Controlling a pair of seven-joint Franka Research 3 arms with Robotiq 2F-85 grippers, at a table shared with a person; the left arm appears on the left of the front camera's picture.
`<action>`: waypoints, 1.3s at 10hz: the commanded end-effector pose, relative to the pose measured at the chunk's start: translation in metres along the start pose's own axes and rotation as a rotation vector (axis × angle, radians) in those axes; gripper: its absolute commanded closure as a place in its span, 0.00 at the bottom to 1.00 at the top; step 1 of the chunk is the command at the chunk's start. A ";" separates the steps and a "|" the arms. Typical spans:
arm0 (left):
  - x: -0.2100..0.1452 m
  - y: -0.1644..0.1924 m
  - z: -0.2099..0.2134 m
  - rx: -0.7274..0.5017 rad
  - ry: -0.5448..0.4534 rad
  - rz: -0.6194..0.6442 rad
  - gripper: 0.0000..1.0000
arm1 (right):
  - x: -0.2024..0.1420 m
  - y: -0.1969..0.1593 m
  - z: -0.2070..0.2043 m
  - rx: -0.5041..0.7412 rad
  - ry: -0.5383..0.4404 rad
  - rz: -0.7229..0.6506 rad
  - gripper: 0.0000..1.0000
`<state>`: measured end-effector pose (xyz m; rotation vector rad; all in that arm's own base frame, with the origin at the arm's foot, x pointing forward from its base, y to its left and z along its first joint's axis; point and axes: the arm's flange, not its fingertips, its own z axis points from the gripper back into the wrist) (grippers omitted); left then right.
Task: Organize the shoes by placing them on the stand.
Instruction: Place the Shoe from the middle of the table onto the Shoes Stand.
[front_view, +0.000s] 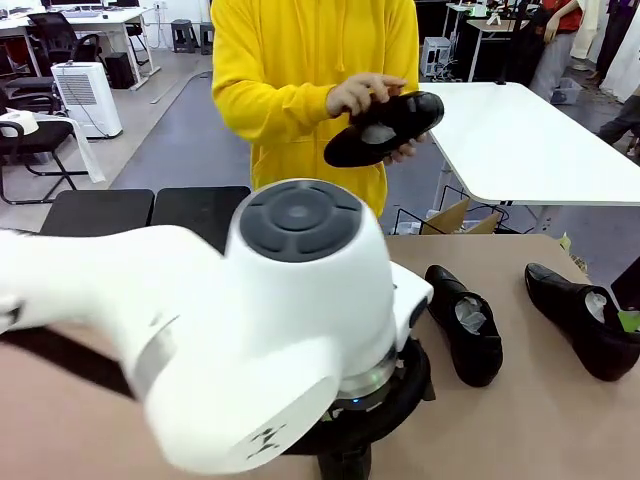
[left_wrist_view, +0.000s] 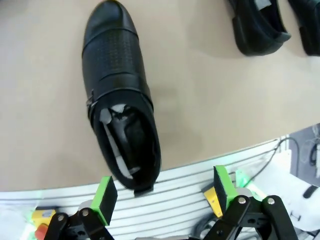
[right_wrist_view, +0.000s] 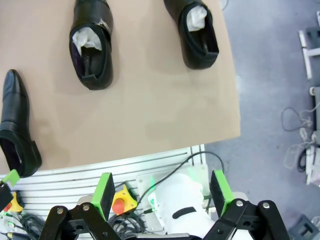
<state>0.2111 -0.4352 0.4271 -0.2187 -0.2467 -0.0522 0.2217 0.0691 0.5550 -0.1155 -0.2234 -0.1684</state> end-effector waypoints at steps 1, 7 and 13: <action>0.014 -0.027 -0.029 0.051 -0.011 -0.010 0.00 | 0.000 -0.001 0.001 0.024 0.006 0.017 0.00; 0.020 -0.036 -0.087 0.113 0.033 0.039 0.00 | 0.000 -0.001 0.001 0.024 0.006 0.017 0.00; 0.023 -0.034 -0.102 0.198 -0.022 0.046 0.79 | 0.000 -0.001 0.001 0.024 0.006 0.017 0.00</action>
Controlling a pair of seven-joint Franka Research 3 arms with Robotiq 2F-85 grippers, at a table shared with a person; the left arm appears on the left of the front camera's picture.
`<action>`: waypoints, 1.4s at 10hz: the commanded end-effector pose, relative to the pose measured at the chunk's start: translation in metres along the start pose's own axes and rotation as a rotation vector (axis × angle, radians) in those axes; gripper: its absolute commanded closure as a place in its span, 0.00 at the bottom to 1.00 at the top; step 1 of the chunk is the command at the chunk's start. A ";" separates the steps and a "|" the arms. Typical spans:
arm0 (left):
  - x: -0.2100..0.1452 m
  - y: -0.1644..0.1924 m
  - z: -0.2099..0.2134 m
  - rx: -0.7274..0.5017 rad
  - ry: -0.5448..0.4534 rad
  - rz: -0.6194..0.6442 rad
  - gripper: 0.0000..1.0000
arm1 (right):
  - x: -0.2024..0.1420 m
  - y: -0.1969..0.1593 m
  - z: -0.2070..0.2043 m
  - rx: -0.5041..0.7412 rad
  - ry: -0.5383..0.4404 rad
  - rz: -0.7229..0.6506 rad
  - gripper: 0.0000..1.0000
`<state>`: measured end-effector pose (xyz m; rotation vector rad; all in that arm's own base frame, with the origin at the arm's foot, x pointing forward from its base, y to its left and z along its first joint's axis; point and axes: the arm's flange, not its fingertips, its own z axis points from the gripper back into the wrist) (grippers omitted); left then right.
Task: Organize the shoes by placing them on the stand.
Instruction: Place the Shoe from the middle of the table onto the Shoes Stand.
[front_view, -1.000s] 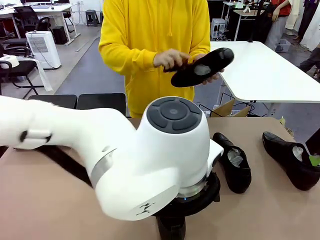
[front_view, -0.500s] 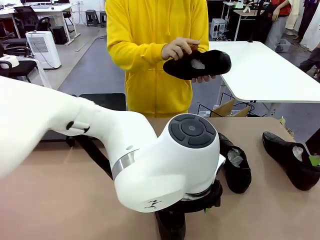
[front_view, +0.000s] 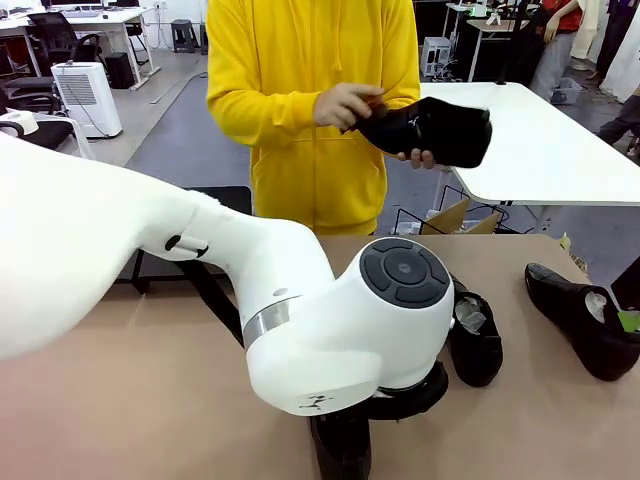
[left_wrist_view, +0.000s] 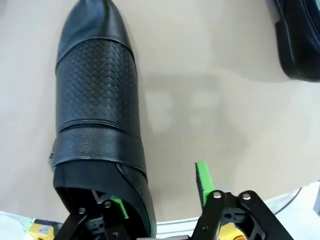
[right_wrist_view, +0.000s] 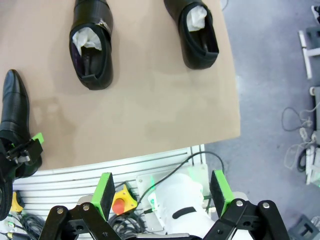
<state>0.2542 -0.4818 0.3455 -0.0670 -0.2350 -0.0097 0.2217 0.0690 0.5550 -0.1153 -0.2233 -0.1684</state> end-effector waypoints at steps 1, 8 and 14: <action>0.000 -0.009 -0.003 0.053 -0.030 0.027 0.97 | 0.000 -0.001 0.001 0.024 0.006 0.017 0.00; -0.002 0.003 -0.001 0.065 -0.006 0.014 1.00 | 0.000 -0.001 0.001 0.024 0.006 0.017 0.00; 0.054 0.134 0.103 0.065 -0.295 -0.206 1.00 | 0.000 -0.001 0.001 0.024 0.006 0.017 0.00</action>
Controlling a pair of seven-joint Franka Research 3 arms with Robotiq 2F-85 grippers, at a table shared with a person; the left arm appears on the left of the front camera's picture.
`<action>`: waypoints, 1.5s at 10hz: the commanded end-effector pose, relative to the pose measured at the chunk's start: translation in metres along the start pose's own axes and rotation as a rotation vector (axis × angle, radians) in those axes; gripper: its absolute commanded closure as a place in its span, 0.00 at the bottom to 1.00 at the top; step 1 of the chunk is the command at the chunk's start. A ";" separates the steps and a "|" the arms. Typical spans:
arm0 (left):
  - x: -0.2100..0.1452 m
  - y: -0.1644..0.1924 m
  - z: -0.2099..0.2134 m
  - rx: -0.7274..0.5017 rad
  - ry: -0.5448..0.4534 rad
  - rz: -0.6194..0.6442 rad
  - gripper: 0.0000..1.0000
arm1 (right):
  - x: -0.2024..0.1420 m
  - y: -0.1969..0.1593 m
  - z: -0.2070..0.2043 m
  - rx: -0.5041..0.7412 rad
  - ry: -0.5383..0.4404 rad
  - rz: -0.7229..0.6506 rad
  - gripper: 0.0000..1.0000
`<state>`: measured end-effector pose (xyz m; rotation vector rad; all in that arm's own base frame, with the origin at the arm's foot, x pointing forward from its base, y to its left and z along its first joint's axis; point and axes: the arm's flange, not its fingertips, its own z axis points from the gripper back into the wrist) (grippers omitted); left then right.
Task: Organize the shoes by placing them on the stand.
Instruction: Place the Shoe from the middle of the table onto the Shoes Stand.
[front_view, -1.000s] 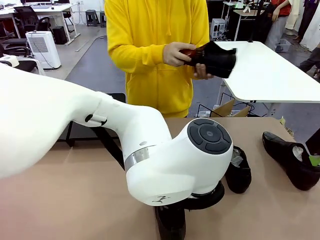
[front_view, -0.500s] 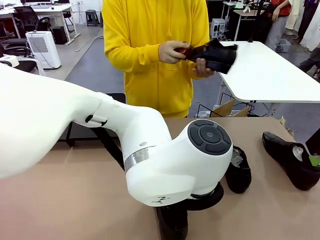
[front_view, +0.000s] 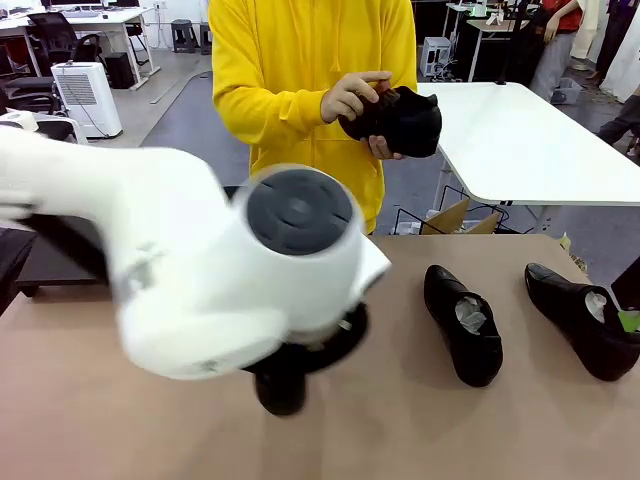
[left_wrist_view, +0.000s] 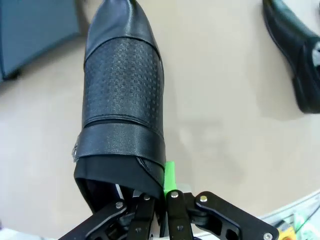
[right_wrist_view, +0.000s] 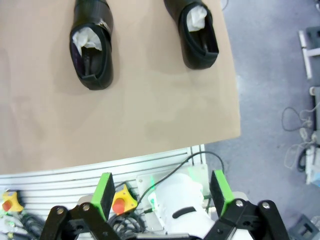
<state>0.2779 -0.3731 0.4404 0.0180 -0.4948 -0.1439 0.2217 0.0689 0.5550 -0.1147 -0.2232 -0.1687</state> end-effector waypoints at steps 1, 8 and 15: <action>0.017 0.064 0.001 -0.040 -0.033 -0.069 1.00 | 0.000 -0.001 0.001 0.023 0.006 0.017 0.00; 0.051 0.133 -0.003 0.027 -0.081 0.013 1.00 | 0.000 -0.001 0.001 0.023 0.006 0.017 0.00; 0.118 0.204 -0.041 0.260 -0.269 -0.066 1.00 | 0.000 -0.001 0.001 0.023 0.006 0.017 0.00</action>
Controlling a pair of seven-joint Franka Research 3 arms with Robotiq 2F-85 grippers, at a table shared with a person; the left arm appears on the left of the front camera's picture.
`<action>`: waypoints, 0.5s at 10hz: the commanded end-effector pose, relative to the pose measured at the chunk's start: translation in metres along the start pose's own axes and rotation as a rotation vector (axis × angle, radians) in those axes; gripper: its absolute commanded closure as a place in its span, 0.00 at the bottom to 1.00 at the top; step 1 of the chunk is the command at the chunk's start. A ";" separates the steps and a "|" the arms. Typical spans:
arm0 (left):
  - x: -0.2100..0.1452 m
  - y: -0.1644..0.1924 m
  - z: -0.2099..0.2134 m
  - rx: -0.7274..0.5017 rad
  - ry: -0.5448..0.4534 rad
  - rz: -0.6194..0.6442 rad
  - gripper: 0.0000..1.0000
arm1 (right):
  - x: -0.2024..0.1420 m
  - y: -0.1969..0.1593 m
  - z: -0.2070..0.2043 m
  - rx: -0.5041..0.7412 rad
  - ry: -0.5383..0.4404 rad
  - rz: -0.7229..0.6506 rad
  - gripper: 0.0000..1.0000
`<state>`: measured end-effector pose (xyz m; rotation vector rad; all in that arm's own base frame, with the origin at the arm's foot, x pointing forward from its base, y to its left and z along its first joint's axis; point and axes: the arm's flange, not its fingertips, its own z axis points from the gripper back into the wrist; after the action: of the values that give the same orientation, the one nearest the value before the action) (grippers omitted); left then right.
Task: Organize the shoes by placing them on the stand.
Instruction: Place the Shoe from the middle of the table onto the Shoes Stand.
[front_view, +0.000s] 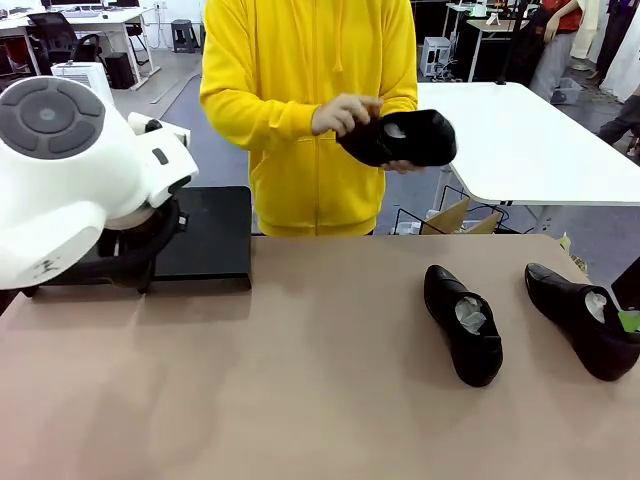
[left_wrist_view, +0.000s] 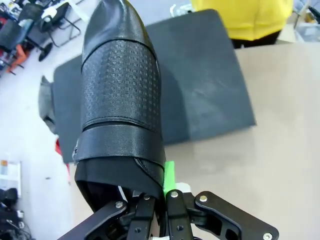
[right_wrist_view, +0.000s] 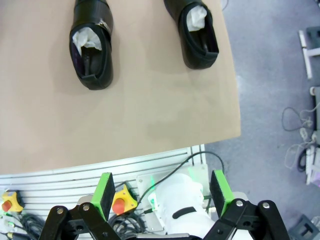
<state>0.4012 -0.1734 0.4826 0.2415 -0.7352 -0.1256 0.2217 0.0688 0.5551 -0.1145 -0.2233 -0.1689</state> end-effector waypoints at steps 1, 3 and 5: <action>0.027 -0.012 -0.041 0.022 -0.024 -0.023 1.00 | 0.000 -0.001 0.001 0.023 0.006 0.017 0.00; 0.041 -0.010 -0.067 0.021 -0.016 0.018 1.00 | 0.000 -0.001 0.001 0.023 0.006 0.017 0.00; 0.046 -0.016 -0.085 0.041 -0.023 0.011 1.00 | 0.000 -0.001 0.001 0.023 0.006 0.017 0.00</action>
<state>0.4764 -0.1704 0.4562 0.2445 -0.7205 -0.1134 0.2217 0.0688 0.5551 -0.1145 -0.2233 -0.1688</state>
